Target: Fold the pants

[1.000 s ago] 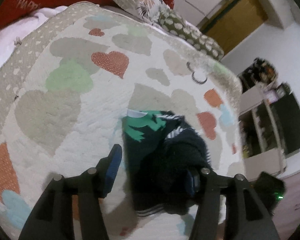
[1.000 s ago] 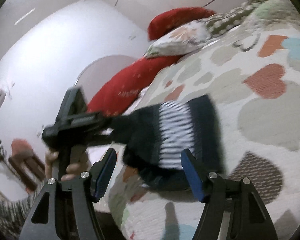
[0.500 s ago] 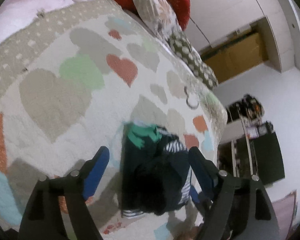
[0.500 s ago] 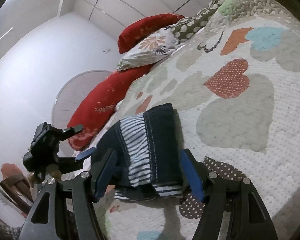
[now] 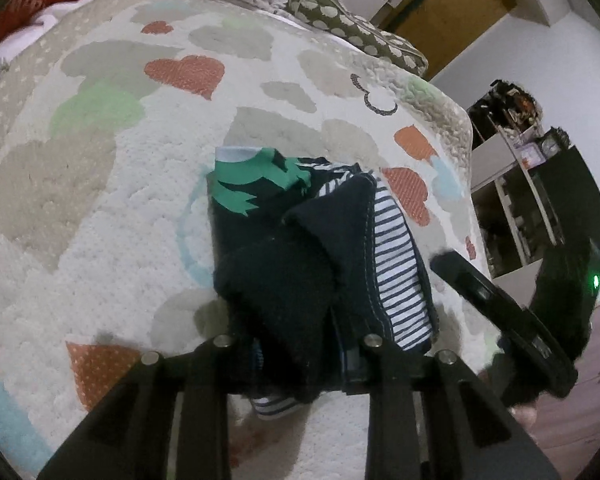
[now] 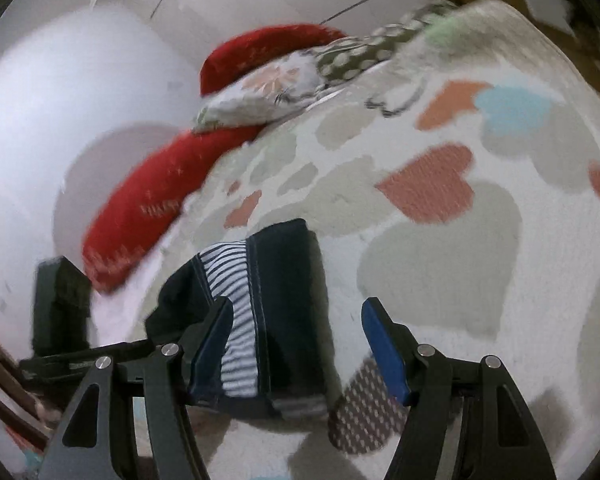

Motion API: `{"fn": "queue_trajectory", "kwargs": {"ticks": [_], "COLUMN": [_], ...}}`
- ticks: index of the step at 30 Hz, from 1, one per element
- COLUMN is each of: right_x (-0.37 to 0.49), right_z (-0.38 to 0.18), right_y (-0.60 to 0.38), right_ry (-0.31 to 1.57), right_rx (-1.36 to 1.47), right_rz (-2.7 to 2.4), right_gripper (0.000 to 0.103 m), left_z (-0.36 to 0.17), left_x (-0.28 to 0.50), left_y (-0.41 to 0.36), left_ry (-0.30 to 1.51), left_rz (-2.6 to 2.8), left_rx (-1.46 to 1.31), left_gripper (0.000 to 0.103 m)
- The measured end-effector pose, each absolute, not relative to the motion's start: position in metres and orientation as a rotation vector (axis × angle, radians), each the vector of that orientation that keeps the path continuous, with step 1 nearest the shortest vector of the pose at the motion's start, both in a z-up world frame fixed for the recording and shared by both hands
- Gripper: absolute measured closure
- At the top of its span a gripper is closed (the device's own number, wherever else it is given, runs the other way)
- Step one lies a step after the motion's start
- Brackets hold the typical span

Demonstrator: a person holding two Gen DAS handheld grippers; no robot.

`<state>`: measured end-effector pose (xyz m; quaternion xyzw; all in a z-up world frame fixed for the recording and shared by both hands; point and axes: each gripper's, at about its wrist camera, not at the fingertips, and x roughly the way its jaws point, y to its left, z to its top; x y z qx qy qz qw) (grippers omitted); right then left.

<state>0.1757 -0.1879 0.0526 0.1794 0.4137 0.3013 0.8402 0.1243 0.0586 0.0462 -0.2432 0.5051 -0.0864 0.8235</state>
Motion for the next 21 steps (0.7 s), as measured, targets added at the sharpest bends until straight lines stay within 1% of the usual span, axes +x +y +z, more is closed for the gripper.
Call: {"fn": "queue_trajectory", "kwargs": {"ticks": [2,5,7,8,9,12,19,21], "right_x": [0.19,0.214,0.219,0.218,0.215,0.199,0.167,0.165], "right_z": [0.054,0.037,0.029,0.03,0.035,0.048,0.06,0.06], "right_y": [-0.169,-0.139,-0.13,-0.13,-0.131,-0.137,-0.169,-0.176], "right_ry": [0.911,1.018,1.056,1.06,1.043,1.007,0.944,0.931], "right_rx": [0.311,0.272,0.342,0.369,0.387,0.393,0.462,0.46], "right_rz": [0.644,0.662,0.726,0.743,0.743,0.738,0.661,0.634], "right_gripper": [0.032,0.032,0.058,0.067,0.073,0.077,0.077,0.076], "left_z": [0.042,0.037,0.036,0.036,0.038,0.043,0.057,0.056], "left_x": [0.125,0.128,0.13,0.13,0.132,0.133,0.136,0.146], "left_y": [0.062,0.064,0.068,0.068,0.067,0.06,0.037,0.029], "left_ry": [1.08,1.09,1.095,1.095,1.094,1.086,1.066,1.081], "left_rz": [-0.193,-0.19,-0.202,-0.21,-0.214,-0.227,-0.276,-0.244], "left_rx": [-0.529,-0.517,-0.528,-0.529,-0.52,-0.485,-0.432,-0.381], "left_gripper": [0.072,0.072,0.073,0.073,0.073,0.073,0.073,0.071]}}
